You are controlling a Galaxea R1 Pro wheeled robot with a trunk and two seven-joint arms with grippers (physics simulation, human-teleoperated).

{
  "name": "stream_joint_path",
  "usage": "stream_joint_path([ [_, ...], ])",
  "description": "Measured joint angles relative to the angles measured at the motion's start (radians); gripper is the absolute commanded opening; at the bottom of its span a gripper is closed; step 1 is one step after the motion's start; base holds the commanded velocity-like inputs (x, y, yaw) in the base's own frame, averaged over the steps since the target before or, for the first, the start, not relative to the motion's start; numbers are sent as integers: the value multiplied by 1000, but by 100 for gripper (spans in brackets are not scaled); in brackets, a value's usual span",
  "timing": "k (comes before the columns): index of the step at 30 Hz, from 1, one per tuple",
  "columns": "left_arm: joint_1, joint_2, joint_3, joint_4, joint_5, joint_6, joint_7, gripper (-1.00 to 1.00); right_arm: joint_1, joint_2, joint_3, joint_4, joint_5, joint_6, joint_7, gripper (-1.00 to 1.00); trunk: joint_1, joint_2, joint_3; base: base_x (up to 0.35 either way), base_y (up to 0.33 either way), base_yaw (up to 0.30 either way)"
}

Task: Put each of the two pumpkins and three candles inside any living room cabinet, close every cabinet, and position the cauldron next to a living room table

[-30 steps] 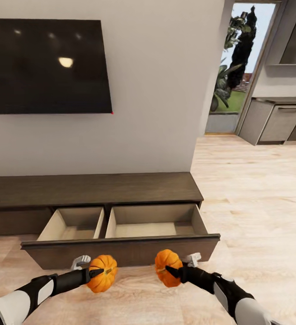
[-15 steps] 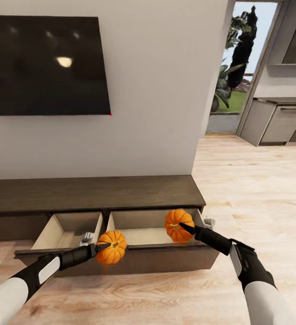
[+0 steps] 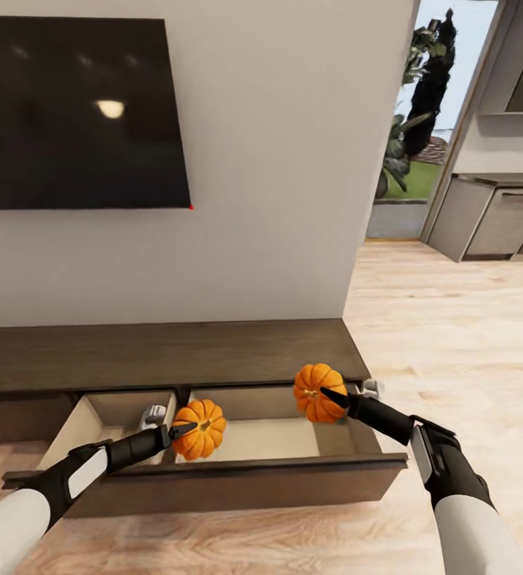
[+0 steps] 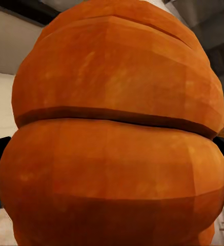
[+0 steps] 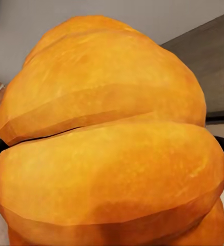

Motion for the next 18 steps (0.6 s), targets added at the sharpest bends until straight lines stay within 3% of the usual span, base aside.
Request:
stream_joint_path([
  [4,0,-3,-1,5,-1,0,1,-100,0,3,1,12,1,-2,-2,-100,0,0,0,336,0,0],
  [9,0,-12,-4,13,-5,1,9,-100,0,5,2,106,10,-14,-14,-100,0,0,0,318,0,0],
  [14,1,-20,-4,15,-4,-4,13,-100,0,4,3,189,22,-19,-42,-100,0,0,0,71,0,0],
  [18,2,-44,-6,19,-5,-10,18,-100,0,-1,1,215,21,-19,-93,-100,0,0,0,4,0,0],
])
